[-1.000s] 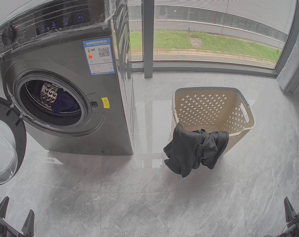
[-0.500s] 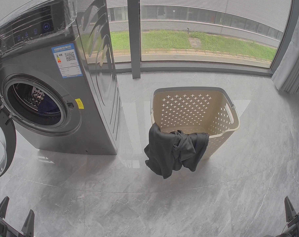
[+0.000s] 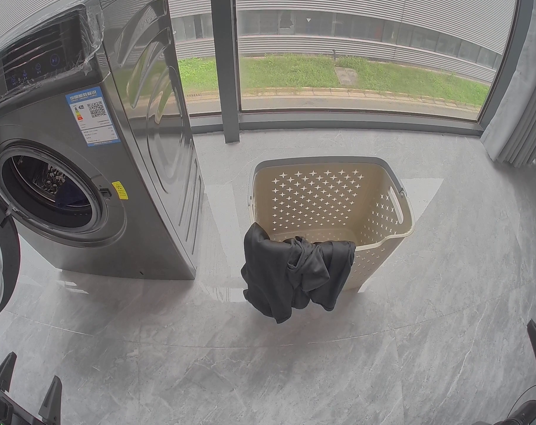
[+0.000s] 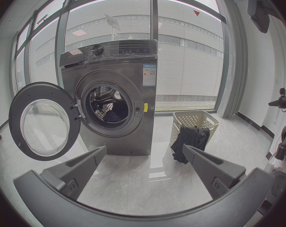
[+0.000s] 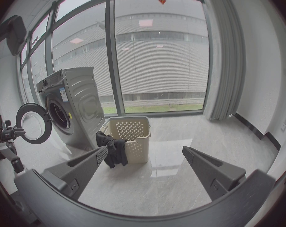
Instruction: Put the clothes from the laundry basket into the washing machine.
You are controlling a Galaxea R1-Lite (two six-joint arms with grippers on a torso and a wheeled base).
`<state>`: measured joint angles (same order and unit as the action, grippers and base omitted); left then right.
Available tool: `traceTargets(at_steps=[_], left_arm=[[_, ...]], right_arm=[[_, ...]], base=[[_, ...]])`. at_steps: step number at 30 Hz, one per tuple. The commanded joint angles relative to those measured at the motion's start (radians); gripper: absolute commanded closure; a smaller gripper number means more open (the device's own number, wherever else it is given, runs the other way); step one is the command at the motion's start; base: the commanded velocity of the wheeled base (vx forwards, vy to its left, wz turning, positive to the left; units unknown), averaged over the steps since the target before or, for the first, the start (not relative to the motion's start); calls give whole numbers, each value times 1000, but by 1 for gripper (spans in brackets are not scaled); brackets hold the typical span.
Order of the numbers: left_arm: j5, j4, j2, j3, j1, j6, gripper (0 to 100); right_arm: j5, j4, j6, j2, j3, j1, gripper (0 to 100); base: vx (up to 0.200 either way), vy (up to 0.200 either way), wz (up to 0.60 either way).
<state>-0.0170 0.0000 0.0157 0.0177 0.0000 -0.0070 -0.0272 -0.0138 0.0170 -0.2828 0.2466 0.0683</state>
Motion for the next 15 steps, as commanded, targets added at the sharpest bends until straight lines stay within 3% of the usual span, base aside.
traceTargets(at_steps=[1,5,10,15], left_arm=[[0,0,-16,-18,0,-2,0],[0,0,-16,-18,0,-2,0],[3,0,-16,-18,0,-8,0],[3,0,-16,-18,0,-7,0]], right_arm=[[-40,-196,23,-635,72,188,0],[-39,-313,75,-839,79,271,0],[-28,-374,201,-1050,160,350,0],[-30,-377,222,-1173,224,357,0]], base=[[0,0,0],[0,0,0],[0,0,0],[0,0,0]])
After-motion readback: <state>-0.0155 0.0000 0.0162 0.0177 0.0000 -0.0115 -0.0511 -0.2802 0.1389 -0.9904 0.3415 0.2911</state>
